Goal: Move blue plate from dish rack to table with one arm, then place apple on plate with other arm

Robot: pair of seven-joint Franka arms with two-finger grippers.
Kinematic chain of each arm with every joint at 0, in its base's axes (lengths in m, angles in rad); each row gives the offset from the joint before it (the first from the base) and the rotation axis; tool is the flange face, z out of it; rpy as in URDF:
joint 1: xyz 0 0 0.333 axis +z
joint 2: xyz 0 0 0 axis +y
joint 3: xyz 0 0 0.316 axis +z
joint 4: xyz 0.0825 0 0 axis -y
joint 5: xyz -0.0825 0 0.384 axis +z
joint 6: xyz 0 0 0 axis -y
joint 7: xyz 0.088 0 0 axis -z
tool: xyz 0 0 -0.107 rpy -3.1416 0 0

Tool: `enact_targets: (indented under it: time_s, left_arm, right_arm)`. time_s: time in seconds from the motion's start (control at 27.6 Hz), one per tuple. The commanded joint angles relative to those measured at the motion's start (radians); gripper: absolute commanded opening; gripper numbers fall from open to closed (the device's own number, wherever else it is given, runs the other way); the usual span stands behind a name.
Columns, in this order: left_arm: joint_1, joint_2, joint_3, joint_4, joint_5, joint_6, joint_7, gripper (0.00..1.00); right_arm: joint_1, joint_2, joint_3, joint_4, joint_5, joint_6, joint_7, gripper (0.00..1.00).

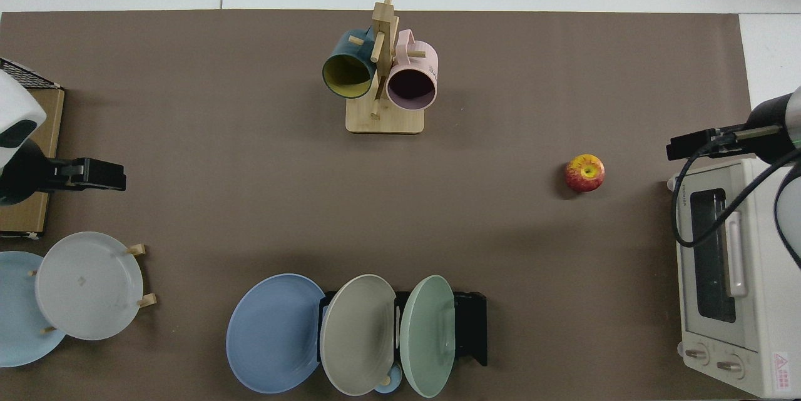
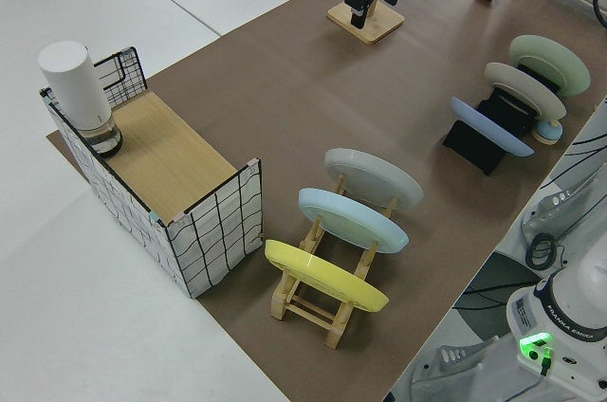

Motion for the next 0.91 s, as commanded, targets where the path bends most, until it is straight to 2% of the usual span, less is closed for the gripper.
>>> enact_targets:
  time_s: [0.0, 0.11, 0.29, 0.44, 0.65, 0.73, 0.83, 0.87]
  left_arm:
    - [-0.026, -0.027, -0.027, -0.026, 0.055, -0.030, -0.062, 1.00]
    - [-0.026, -0.063, -0.074, -0.083, 0.109, -0.026, -0.104, 1.00]
    - [-0.026, -0.186, -0.180, -0.273, 0.192, 0.042, -0.222, 1.00]
    - [-0.026, -0.240, -0.278, -0.390, 0.212, 0.088, -0.306, 1.00]
    - [-0.033, -0.358, -0.350, -0.540, 0.212, 0.106, -0.322, 1.00]
    - [-0.035, -0.375, -0.369, -0.568, 0.214, 0.103, -0.348, 1.00]
    - [-0.033, -0.378, -0.462, -0.626, 0.218, 0.131, -0.459, 1.00]
    - [-0.039, -0.384, -0.461, -0.634, 0.218, 0.131, -0.469, 1.00]
  right_arm:
    - [-0.007, -0.020, 0.008, -0.021, 0.001, 0.005, 0.023, 1.00]
    - [-0.007, -0.020, 0.008, -0.021, 0.001, 0.005, 0.023, 1.00]
    - [-0.007, -0.020, 0.008, -0.021, 0.001, 0.005, 0.023, 1.00]
    - [-0.006, -0.021, 0.008, -0.022, 0.001, -0.010, 0.023, 1.00]
    - [-0.007, -0.021, 0.008, -0.022, 0.001, -0.010, 0.023, 1.00]
    - [-0.007, -0.020, 0.008, -0.022, 0.001, -0.007, 0.023, 1.00]
    - [-0.007, -0.020, 0.007, -0.021, 0.001, 0.002, 0.023, 1.00]
    - [-0.007, -0.020, 0.008, -0.022, 0.001, 0.002, 0.023, 1.00]
